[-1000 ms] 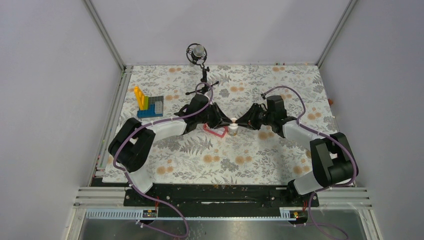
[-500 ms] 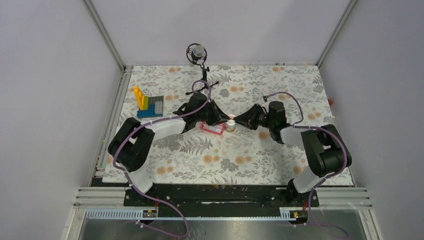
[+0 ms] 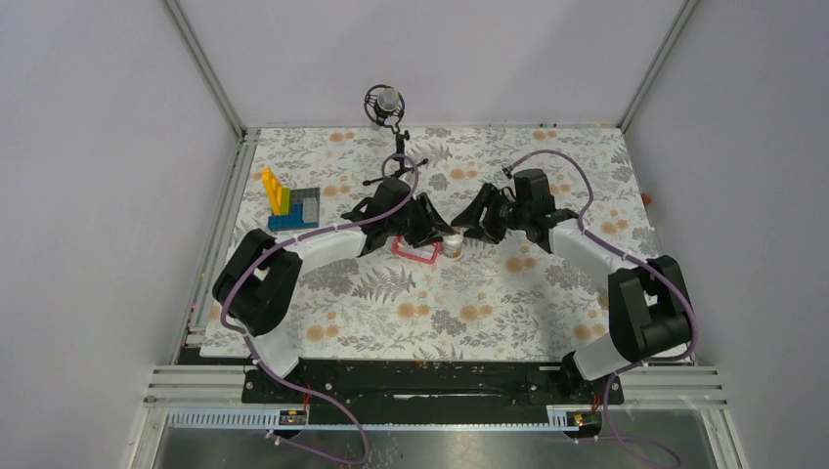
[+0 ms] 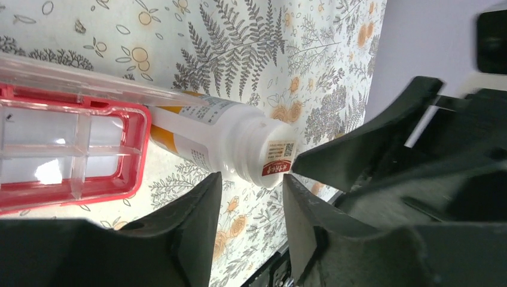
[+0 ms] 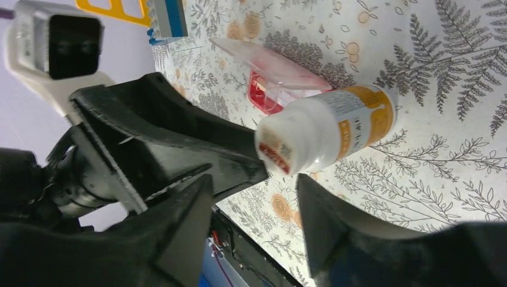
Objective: Sort the pills into containers
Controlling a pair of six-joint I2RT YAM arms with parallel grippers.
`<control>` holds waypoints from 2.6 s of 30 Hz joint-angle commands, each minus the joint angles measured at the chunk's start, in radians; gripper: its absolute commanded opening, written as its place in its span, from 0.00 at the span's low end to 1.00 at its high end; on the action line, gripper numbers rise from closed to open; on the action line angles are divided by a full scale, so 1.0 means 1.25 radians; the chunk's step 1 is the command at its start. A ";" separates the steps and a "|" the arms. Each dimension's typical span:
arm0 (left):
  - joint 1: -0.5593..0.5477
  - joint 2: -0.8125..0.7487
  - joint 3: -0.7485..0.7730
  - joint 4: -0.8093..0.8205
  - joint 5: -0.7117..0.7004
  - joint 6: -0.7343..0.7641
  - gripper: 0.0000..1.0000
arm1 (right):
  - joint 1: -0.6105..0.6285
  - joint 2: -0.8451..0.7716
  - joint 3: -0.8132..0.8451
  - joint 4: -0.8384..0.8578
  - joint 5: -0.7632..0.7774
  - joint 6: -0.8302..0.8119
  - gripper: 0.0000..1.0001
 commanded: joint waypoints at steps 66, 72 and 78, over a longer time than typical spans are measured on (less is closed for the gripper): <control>0.288 -0.395 -0.090 -0.173 -0.134 0.309 0.76 | 0.141 -0.046 0.236 -0.459 0.545 -0.256 0.48; 0.288 -0.420 -0.092 -0.182 -0.157 0.313 0.97 | 0.011 -0.163 0.282 -0.735 0.795 -0.166 0.83; 0.289 -0.401 -0.055 -0.210 -0.149 0.364 0.99 | -0.147 -0.234 0.239 -0.860 0.899 -0.097 0.94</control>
